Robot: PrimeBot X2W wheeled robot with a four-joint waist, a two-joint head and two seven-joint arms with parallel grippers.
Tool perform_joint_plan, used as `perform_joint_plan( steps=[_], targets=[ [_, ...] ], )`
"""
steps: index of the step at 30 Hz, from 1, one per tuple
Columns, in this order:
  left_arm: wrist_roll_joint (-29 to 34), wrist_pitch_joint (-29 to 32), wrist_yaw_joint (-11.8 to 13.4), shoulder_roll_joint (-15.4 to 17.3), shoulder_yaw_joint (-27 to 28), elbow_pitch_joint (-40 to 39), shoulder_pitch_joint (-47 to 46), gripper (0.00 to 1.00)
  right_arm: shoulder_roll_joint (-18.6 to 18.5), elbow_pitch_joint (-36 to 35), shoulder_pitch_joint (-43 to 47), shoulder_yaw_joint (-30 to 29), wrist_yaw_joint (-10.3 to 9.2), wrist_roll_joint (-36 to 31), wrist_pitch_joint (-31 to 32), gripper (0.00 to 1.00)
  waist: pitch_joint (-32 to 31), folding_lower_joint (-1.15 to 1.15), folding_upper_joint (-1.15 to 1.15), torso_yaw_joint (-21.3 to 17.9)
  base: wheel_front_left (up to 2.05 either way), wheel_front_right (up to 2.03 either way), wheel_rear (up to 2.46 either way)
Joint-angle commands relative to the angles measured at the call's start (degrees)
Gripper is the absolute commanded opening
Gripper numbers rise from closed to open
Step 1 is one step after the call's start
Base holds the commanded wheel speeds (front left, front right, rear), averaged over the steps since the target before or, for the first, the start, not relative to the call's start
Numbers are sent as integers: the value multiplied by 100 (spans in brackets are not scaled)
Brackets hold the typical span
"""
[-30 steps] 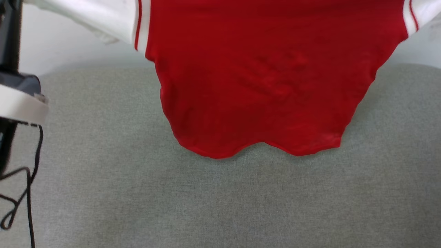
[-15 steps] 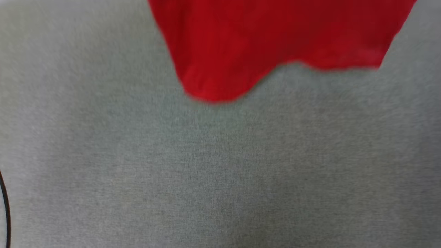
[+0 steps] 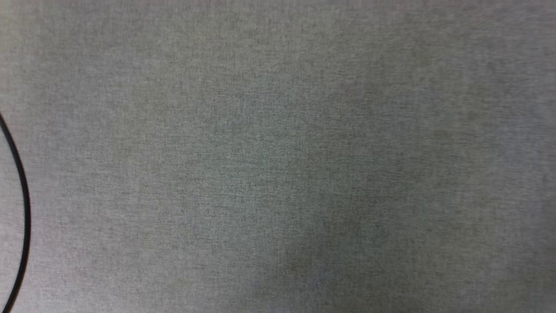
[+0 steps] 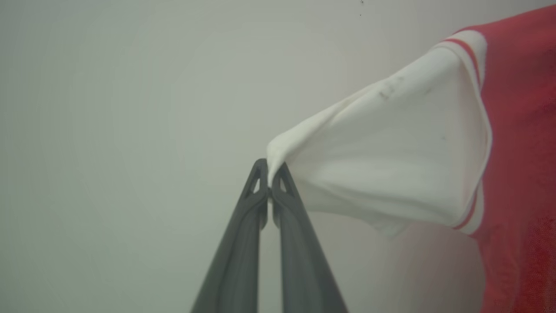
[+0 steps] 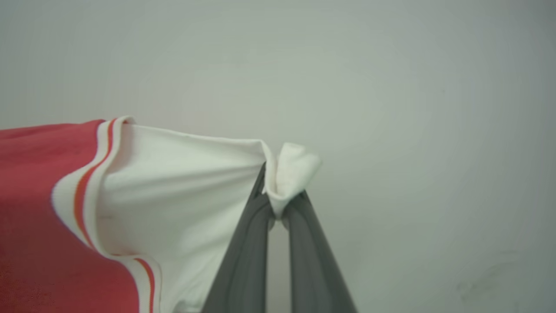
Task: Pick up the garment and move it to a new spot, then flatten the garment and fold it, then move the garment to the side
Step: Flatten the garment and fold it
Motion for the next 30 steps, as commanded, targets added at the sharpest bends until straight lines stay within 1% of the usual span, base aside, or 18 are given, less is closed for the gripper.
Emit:
perform_joint_plan(
  steps=[1,4,6,11,13,18,23,26,30],
  targets=[
    [24,-62,15,23,29,154,-88,0,-21,88,-72,-65,-20,-33,-70,0,151,-2,0,74,0,0,0],
    [48,-291,-47,-112,-62,528,-213,0,73,356,-136,18,-19,-56,-291,0,235,-2,0,95,0,0,0],
    [49,-444,-90,-200,-129,725,-170,0,155,477,-2,11,-18,21,-404,0,239,-2,0,113,0,0,0],
    [37,-736,-174,-494,-384,1079,261,0,204,696,523,122,-17,228,-568,0,130,-2,0,153,0,0,0],
    [10,-825,-209,-556,-460,1144,494,0,193,747,799,136,-17,374,-643,0,27,-2,0,148,0,0,0],
    [-54,-955,-106,-782,-662,1062,1463,0,181,888,1726,231,-17,821,-745,0,-390,-2,0,110,0,0,0],
    [-207,-989,-47,-859,-803,913,2606,0,80,830,2832,422,-16,1413,-674,0,-909,-2,0,66,0,0,0],
    [-341,-991,-18,-907,-876,824,3284,0,45,697,3649,576,-16,1831,-643,0,-1272,-2,0,56,0,0,0],
    [-518,-921,0,-873,-971,696,4177,0,-42,459,4723,844,-17,2338,-473,0,-1704,-2,0,15,0,0,0]
  ],
)
